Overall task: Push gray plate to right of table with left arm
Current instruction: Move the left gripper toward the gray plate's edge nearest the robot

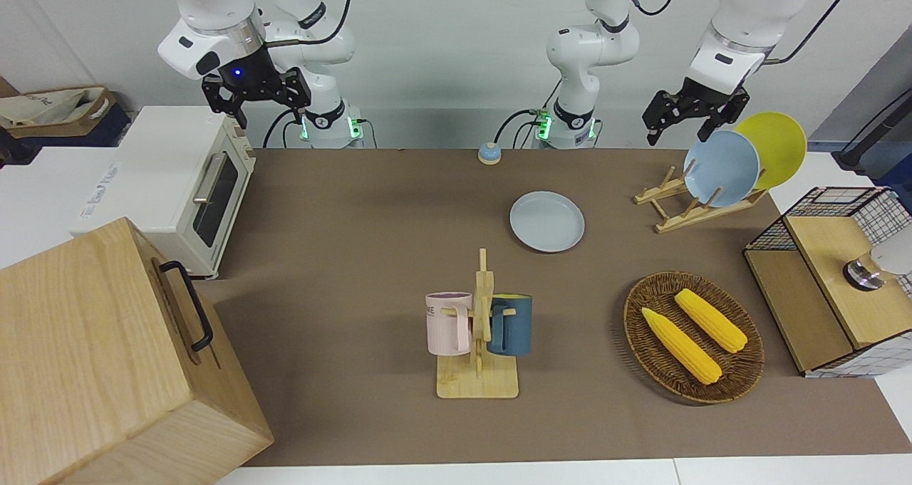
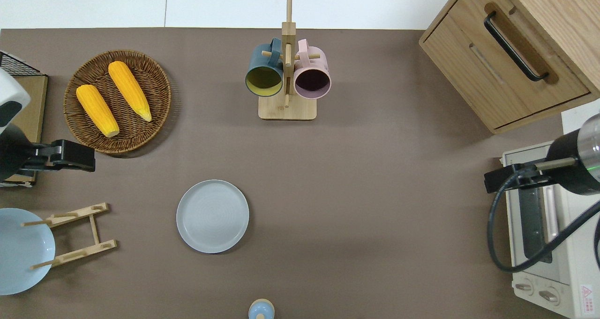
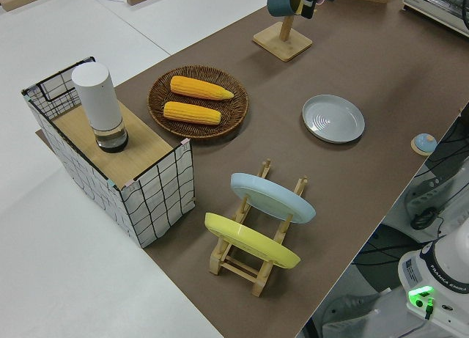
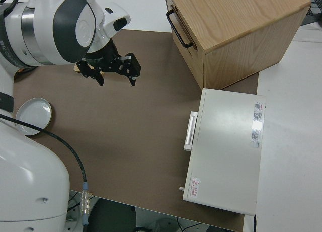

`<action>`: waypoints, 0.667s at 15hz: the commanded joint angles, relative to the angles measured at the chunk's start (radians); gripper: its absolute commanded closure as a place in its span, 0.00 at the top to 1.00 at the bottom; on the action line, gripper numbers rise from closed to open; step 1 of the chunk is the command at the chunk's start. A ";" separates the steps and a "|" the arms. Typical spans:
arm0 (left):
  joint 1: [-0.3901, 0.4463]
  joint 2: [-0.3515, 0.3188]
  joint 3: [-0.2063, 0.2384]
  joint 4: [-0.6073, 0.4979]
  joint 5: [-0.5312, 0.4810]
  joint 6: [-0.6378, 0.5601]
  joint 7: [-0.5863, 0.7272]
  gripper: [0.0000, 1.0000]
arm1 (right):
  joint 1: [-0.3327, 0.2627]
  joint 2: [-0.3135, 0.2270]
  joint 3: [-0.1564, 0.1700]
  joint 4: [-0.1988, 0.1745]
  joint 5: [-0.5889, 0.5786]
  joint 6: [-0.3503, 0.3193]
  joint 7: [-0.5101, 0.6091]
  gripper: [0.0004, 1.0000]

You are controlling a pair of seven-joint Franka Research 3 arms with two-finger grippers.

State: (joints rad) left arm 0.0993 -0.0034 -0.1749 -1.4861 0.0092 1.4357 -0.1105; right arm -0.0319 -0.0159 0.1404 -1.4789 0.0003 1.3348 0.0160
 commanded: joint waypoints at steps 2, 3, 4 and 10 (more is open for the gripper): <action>0.005 -0.009 -0.003 -0.010 -0.011 -0.012 -0.018 1.00 | -0.019 -0.002 0.016 0.009 0.004 -0.016 0.012 0.98; 0.005 -0.010 -0.003 -0.011 -0.011 -0.014 -0.018 1.00 | -0.019 -0.002 0.016 0.009 0.004 -0.016 0.012 0.98; 0.005 -0.010 -0.003 -0.010 -0.011 -0.014 -0.020 1.00 | -0.019 -0.002 0.016 0.009 0.004 -0.016 0.013 0.98; 0.004 -0.014 -0.005 -0.022 -0.011 -0.020 -0.038 1.00 | -0.019 -0.002 0.016 0.009 0.004 -0.016 0.012 0.98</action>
State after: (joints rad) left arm 0.0992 -0.0033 -0.1774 -1.4887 0.0092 1.4243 -0.1300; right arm -0.0319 -0.0159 0.1404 -1.4789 0.0003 1.3348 0.0160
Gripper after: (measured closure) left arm 0.000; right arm 0.013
